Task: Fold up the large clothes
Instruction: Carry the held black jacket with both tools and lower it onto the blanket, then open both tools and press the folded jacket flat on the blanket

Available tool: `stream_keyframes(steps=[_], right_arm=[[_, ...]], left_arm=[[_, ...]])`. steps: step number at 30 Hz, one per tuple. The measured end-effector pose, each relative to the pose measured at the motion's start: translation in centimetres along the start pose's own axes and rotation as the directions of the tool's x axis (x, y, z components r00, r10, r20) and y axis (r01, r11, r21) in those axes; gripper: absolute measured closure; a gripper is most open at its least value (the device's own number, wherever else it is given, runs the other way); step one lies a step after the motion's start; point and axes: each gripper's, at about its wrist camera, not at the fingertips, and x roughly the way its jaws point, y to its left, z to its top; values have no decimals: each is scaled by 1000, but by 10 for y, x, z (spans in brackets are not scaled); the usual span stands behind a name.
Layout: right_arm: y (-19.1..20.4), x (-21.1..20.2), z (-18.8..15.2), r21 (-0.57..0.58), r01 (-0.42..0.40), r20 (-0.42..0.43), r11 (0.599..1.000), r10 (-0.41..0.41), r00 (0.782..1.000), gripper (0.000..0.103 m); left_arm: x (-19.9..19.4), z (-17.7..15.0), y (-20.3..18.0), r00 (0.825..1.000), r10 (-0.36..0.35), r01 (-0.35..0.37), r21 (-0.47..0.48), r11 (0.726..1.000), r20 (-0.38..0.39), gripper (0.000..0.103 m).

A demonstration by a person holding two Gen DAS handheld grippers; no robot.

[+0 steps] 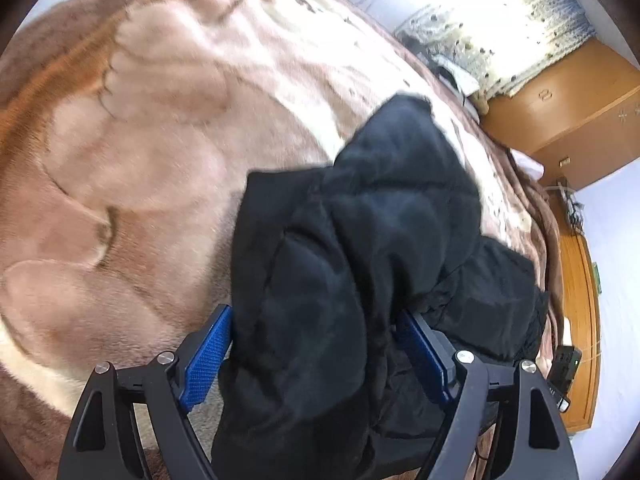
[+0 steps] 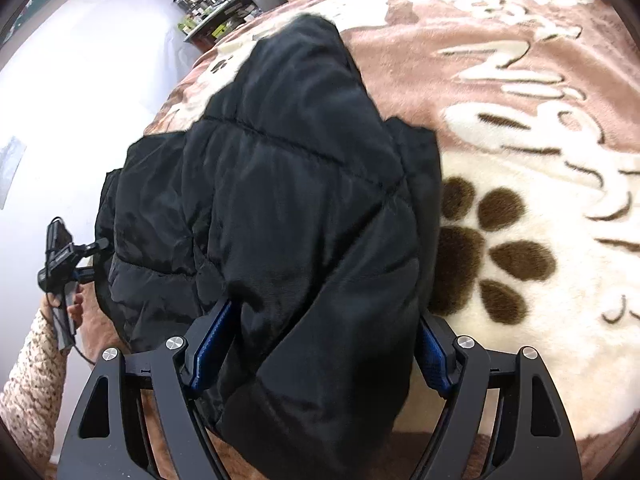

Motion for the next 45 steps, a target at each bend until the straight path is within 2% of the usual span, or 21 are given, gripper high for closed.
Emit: stream_keyframes(steps=[3, 5, 7, 9, 13, 15, 16, 17, 19, 22, 25, 28, 32, 35, 37, 41, 45], right_arm=[[1, -19, 1, -17, 47, 45, 999, -46, 998, 24], [5, -39, 3, -26, 100, 110, 995, -96, 989, 24], [13, -57, 8, -45, 170, 174, 985, -159, 972, 24], [25, -68, 12, -62, 200, 218, 978, -182, 959, 24], [72, -63, 17, -131, 225, 244, 966, -188, 951, 24], [92, -51, 16, -183, 251, 245, 951, -203, 948, 24], [106, -41, 16, -215, 275, 251, 937, -219, 943, 24], [115, -33, 14, -234, 280, 244, 931, -223, 944, 24], [126, -17, 15, -240, 266, 233, 934, -211, 949, 24], [133, 9, 21, -233, 282, 225, 931, -230, 947, 24], [126, 31, 31, -182, 347, 200, 920, -311, 929, 24], [120, 50, 40, -187, 451, 182, 873, -421, 889, 24], [108, 67, 50, -172, 448, 129, 877, -431, 893, 22], [87, 80, 60, -104, 388, 29, 916, -387, 922, 22], [78, 88, 66, -95, 357, -31, 929, -361, 932, 21], [72, 98, 71, -98, 351, -99, 931, -360, 928, 20], [75, 101, 69, -96, 368, -98, 925, -377, 921, 20]], left_arm=[[-25, 2, 0, 998, 20, -19, -19, 1000, 67, 21], [-41, 1, -6, 995, 22, -21, -6, 1000, 101, 21], [-52, -1, -21, 992, 40, -43, 21, 999, 122, 21], [-58, -6, -46, 990, 33, -46, 90, 995, 137, 21], [-48, -14, -95, 990, 40, -64, 185, 981, 134, 21], [-33, -19, -122, 993, 21, -48, 242, 969, 112, 21], [-20, -20, -134, 994, 42, -67, 273, 960, 97, 21], [-9, -21, -140, 993, 75, -97, 285, 954, 88, 21], [12, -20, -148, 981, 180, -195, 300, 934, 79, 21], [34, -14, -140, 961, 265, -275, 268, 923, 74, 21], [45, -5, -120, 960, 274, -281, 211, 936, 65, 21], [57, 2, -109, 963, 268, -269, 208, 941, 31, 21], [75, 12, -98, 962, 272, -263, 197, 944, -21, 20], [87, 17, -90, 963, 263, -251, 169, 953, -51, 20], [93, 18, -90, 962, 265, -250, 178, 952, -62, 20], [101, 19, -84, 963, 258, -245, 153, 957, -72, 20], [102, 18, -81, 966, 251, -242, 126, 962, -65, 19]])
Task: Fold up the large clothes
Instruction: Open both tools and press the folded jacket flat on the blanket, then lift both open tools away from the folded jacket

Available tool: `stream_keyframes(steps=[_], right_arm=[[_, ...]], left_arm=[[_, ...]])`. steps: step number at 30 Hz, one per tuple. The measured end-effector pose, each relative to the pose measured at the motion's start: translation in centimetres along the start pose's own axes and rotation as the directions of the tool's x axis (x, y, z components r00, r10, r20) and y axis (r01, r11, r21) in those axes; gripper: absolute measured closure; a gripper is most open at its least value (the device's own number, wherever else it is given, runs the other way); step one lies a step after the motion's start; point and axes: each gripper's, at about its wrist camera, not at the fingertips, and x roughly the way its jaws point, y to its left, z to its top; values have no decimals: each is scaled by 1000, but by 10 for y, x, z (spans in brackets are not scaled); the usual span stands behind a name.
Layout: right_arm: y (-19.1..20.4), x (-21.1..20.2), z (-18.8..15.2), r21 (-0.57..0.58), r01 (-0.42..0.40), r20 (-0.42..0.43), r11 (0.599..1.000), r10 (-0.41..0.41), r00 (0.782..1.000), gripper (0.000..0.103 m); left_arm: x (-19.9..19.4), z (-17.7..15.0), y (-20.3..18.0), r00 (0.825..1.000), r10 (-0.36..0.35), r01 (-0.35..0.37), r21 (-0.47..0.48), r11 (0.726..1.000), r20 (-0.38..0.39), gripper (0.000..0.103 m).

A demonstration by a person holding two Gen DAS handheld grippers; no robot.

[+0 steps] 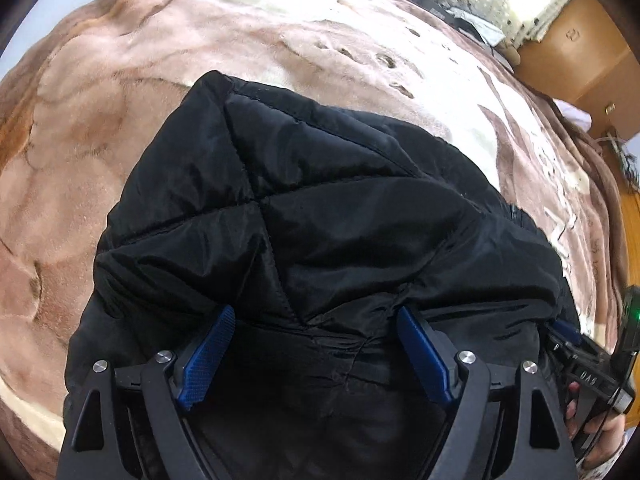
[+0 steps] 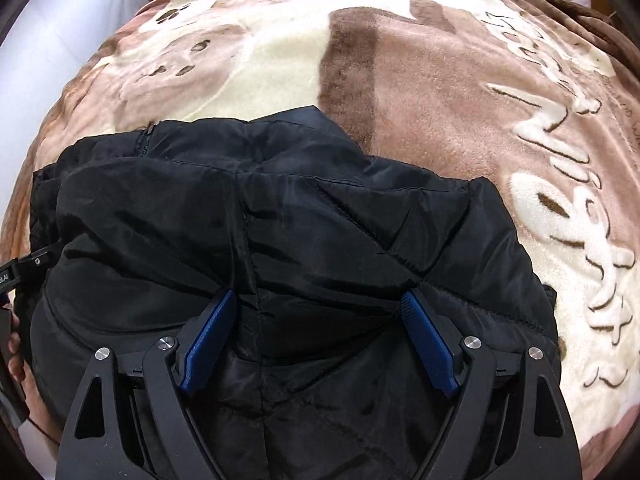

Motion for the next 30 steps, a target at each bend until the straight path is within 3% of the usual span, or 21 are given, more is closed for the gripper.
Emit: stream_keyframes(steps=[6, 12, 17, 22, 26, 30], right_arm=[[-2, -9, 3, -10, -19, 8, 1000, 20, 1000, 19], [3, -45, -9, -31, -16, 117, 999, 20, 993, 19], [6, -77, -33, -11, -28, 214, 1000, 30, 976, 19], [9, -109, -67, 17, -29, 283, 999, 23, 959, 19], [12, -138, -96, 17, -54, 346, 998, 45, 937, 19], [19, -162, -121, 4, -16, 392, 1000, 14, 920, 18]], left_arm=[[-16, -1, -9, 1000, 7, -7, 2, 1000, 27, 14], [-46, -11, -6, 996, -39, 45, -69, 997, 80, 7], [-74, -31, -11, 994, -41, 44, -35, 998, 98, 7], [-116, -71, -26, 985, -5, -5, 61, 998, 172, 7], [-141, -108, -39, 978, 19, -36, 77, 996, 208, 7], [-162, -143, -55, 968, 47, -76, 111, 991, 248, 7]])
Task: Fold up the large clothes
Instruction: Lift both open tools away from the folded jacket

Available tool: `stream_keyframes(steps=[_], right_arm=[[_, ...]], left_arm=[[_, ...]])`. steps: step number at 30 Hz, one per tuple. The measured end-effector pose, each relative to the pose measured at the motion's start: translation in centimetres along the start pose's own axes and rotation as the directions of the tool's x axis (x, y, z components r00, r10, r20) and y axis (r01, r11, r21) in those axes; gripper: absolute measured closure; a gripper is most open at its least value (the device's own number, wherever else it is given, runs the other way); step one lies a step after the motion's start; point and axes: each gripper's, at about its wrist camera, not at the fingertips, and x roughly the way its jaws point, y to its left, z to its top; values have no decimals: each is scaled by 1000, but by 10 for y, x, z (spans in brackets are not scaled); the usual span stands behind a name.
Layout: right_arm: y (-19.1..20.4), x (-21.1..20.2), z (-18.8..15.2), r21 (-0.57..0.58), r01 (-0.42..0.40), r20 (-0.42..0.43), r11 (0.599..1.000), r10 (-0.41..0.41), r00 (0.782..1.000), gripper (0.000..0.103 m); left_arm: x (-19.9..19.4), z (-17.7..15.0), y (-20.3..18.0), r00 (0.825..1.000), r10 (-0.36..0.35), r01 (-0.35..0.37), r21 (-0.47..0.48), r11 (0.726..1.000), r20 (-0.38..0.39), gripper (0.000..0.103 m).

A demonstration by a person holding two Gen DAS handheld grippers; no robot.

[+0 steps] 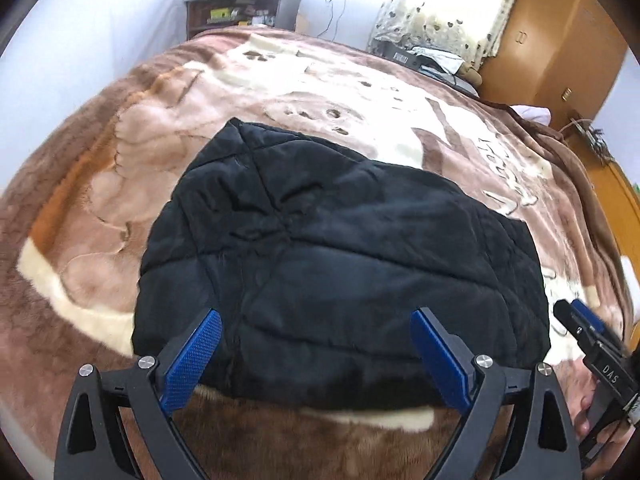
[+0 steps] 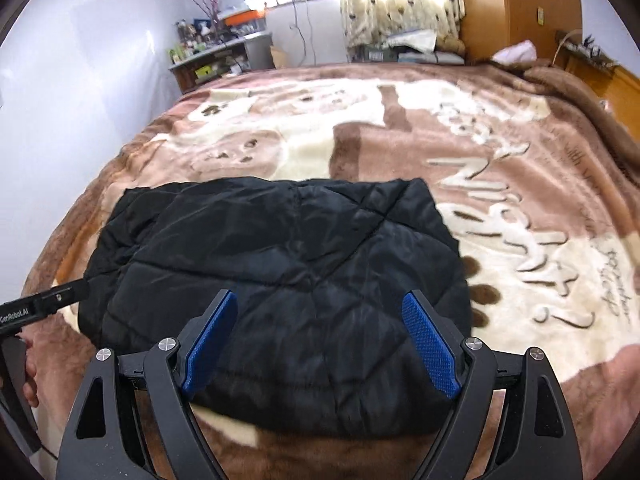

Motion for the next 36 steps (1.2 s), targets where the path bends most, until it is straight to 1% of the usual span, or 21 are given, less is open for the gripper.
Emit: stream_keyframes(steps=[2, 4, 6, 8, 10, 12, 14, 16, 18, 19, 21, 23, 26, 27, 30, 33, 36], right_arm=[[8, -16, -8, -42, 32, 25, 999, -31, 999, 18], [13, -31, -17, -58, 44, 47, 997, -41, 998, 18], [14, -42, -25, -46, 34, 59, 998, -31, 998, 18], [17, -55, -34, -23, 26, 72, 999, -24, 997, 18], [18, -65, -42, -15, 17, 82, 1000, -15, 996, 18], [23, -74, -48, -21, 16, 85, 1000, -14, 996, 18], [23, -83, -54, -12, 7, 97, 1000, -5, 995, 18], [24, -91, -60, -7, 19, 105, 1000, -19, 994, 18], [24, -97, -65, -5, 32, 110, 999, -31, 993, 18], [25, -99, -69, -8, 38, 109, 999, -37, 993, 18], [27, -105, -77, -18, 50, 117, 999, -47, 992, 18], [29, -110, -86, -22, 62, 123, 998, -59, 991, 18], [33, -117, -96, -35, 59, 135, 998, -54, 989, 18], [36, -118, -98, -46, 64, 130, 997, -57, 990, 18], [37, -124, -103, -41, 67, 144, 997, -61, 988, 18], [37, -129, -106, -28, 61, 153, 998, -56, 987, 18], [39, -134, -110, -31, 65, 164, 997, -59, 985, 18]], left_arm=[[-15, -14, -6, 1000, 18, -18, 9, 1000, 25, 7], [-27, -27, -10, 998, 47, -47, 16, 999, 48, 7], [-39, -43, -17, 995, 72, -73, 13, 997, 65, 7], [-48, -58, -22, 995, 70, -71, 17, 997, 76, 7], [-57, -72, -32, 991, 100, -104, 49, 993, 88, 7], [-63, -82, -36, 990, 109, -115, 63, 991, 93, 7], [-70, -90, -37, 990, 95, -101, 47, 994, 104, 7], [-79, -100, -41, 989, 90, -96, 52, 994, 116, 7], [-88, -107, -45, 983, 118, -128, 62, 990, 140, 7], [-93, -109, -48, 981, 117, -128, 68, 989, 153, 7], [-100, -116, -50, 984, 91, -102, 66, 993, 152, 7], [-106, -122, -51, 983, 93, -101, 44, 994, 161, 7], [-112, -131, -57, 979, 104, -116, 60, 991, 177, 7], [-113, -135, -60, 976, 121, -135, 65, 989, 181, 7], [-118, -143, -68, 974, 111, -132, 98, 986, 197, 7], [-125, -149, -76, 967, 121, -150, 115, 982, 225, 7], [-128, -153, -80, 968, 98, -127, 117, 985, 230, 7]])
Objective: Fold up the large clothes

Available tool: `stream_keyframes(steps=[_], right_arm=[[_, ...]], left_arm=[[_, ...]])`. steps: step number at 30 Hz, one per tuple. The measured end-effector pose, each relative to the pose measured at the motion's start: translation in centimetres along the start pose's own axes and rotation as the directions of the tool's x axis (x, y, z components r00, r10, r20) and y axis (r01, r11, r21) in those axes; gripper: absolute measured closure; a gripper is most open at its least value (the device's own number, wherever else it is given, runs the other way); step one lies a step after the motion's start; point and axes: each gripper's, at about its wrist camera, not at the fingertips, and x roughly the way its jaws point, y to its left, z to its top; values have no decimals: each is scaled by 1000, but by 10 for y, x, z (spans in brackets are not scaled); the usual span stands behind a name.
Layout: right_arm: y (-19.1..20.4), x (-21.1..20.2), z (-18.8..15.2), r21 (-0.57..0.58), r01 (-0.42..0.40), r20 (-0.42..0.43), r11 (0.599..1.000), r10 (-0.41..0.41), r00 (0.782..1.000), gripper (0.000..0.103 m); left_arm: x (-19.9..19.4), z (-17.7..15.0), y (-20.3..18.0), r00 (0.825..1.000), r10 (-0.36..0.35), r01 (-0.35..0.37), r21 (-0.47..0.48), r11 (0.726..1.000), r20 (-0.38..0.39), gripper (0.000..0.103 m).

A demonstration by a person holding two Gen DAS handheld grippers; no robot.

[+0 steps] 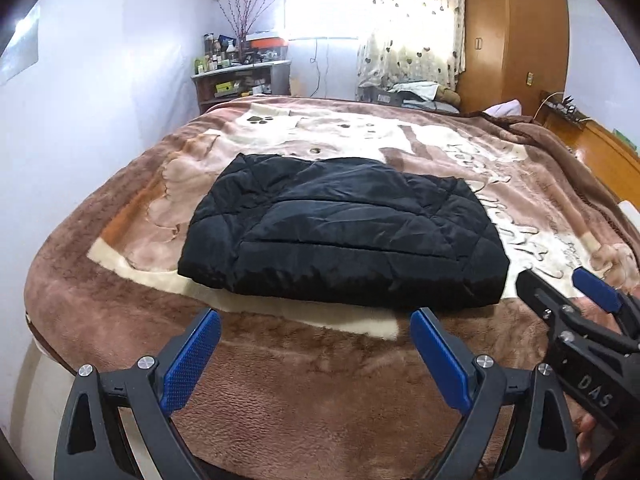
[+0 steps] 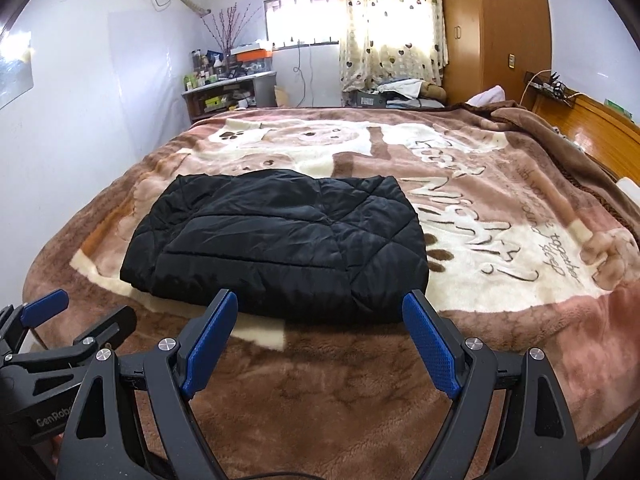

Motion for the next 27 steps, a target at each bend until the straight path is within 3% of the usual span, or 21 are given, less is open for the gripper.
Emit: stream_keyframes(steps=[13, 27], right_arm=[[-7, -7, -4, 29, 36, 11, 999, -36, 999, 18], [-6, -12, -5, 27, 28, 16, 999, -29, 999, 18]], left_arm=[[-7, -3, 5, 1000, -11, 11, -37, 999, 23, 7], [-5, -6, 7, 999, 31, -31, -42, 999, 10, 7]])
